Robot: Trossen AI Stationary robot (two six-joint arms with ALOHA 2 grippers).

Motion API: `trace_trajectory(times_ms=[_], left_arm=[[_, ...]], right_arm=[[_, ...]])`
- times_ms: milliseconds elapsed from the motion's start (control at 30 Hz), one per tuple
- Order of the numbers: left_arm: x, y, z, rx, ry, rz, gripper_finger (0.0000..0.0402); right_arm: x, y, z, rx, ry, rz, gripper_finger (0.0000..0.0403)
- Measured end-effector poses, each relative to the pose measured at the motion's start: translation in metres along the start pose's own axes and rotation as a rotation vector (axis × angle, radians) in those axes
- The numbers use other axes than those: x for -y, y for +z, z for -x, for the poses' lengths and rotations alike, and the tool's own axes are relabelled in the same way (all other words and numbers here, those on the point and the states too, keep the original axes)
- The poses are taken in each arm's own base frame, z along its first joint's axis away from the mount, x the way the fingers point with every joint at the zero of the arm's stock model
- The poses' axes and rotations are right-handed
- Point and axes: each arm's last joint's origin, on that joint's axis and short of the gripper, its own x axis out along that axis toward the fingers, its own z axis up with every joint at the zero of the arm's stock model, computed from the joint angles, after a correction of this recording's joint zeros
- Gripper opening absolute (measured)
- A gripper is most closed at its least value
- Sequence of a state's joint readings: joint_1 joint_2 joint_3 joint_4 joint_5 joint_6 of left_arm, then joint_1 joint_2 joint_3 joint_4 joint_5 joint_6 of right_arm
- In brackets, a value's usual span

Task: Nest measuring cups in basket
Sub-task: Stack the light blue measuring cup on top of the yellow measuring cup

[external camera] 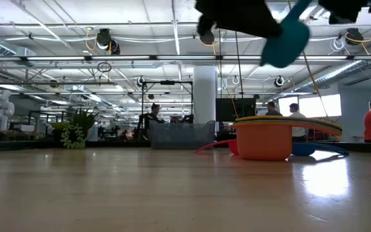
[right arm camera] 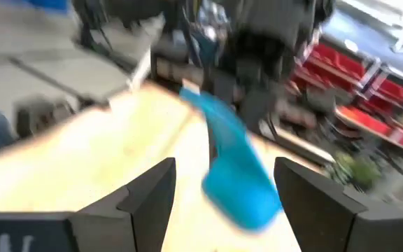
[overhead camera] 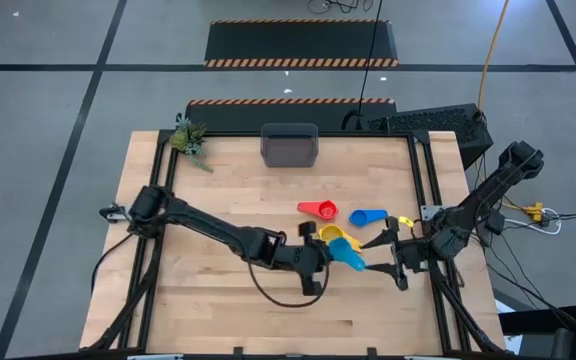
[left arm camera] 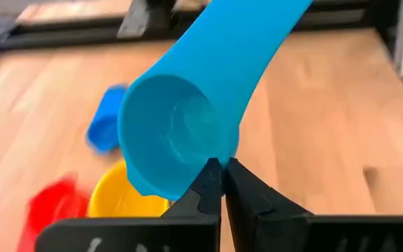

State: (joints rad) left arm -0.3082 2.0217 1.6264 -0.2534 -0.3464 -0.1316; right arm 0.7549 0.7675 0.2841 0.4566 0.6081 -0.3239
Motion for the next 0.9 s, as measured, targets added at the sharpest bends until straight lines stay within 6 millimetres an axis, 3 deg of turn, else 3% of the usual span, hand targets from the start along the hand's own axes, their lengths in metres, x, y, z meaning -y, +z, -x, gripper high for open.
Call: trace_trajectory(times_ms=[167,400,667,900], left_arm=[[-0.005,-0.009,0.01,-0.115,0.093,0.052,0.0004],[-0.013,-0.027,0.013,-0.296,0.153,0.117,0.0005],[-0.018,-0.037,0.023,-0.423,0.193,0.222,0.0008],[-0.015,-0.041,0.024,-0.492,0.12,0.282,0.0005]], right_arm=[[-0.006,-0.001,-0.01,-0.251,-0.076,0.095,0.0237],[-0.024,0.015,-0.047,-0.477,-0.213,0.325,0.0238],[-0.052,0.015,-0.09,-0.622,-0.327,0.716,0.021],[-0.069,0.006,-0.109,-0.652,-0.317,0.923,0.0177]])
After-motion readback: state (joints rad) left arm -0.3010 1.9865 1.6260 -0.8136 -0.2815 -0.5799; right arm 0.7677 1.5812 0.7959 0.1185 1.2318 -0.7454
